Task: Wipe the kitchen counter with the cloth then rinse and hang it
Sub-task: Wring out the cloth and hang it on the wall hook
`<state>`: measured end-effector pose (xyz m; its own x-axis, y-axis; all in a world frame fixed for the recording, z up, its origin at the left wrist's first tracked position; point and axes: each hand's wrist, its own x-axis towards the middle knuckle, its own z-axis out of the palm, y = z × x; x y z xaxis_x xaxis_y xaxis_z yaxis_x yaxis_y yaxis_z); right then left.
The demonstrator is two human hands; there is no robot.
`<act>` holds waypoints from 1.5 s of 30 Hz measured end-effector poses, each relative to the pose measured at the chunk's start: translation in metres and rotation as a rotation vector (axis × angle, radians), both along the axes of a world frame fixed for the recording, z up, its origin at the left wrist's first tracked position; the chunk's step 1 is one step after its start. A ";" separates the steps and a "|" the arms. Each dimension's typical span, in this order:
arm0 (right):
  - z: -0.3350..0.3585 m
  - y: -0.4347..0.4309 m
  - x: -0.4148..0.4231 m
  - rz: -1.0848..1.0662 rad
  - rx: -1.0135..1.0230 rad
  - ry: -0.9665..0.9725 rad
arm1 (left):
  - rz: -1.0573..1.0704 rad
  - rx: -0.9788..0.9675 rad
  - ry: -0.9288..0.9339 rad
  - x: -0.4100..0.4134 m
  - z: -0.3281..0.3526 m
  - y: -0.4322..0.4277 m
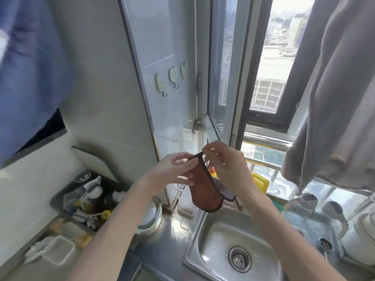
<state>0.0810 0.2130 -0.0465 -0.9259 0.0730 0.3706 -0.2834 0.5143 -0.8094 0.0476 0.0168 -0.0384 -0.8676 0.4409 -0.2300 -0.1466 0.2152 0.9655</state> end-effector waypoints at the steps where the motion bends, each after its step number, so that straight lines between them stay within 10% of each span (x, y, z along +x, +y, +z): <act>1: 0.010 -0.003 -0.006 0.037 0.012 -0.015 | 0.028 -0.081 0.075 0.000 0.002 -0.002; 12: 0.067 -0.025 -0.076 0.203 0.084 0.064 | 0.315 -0.083 0.594 -0.045 0.038 -0.007; 21: 0.089 -0.027 -0.103 0.297 -0.299 0.007 | 0.433 0.126 0.457 -0.062 0.063 -0.009; 30: 0.093 -0.042 -0.135 0.224 -0.060 -0.019 | 0.694 0.359 0.359 -0.081 0.052 0.002; 45: 0.072 -0.061 -0.167 0.178 -0.347 -0.084 | 0.785 0.676 0.022 -0.123 0.036 0.015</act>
<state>-0.0857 0.1520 0.0255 -0.9615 0.0163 0.2744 -0.2686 0.1555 -0.9506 -0.0756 0.0319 -0.0023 -0.9676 -0.2192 -0.1253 0.0077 -0.5217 0.8531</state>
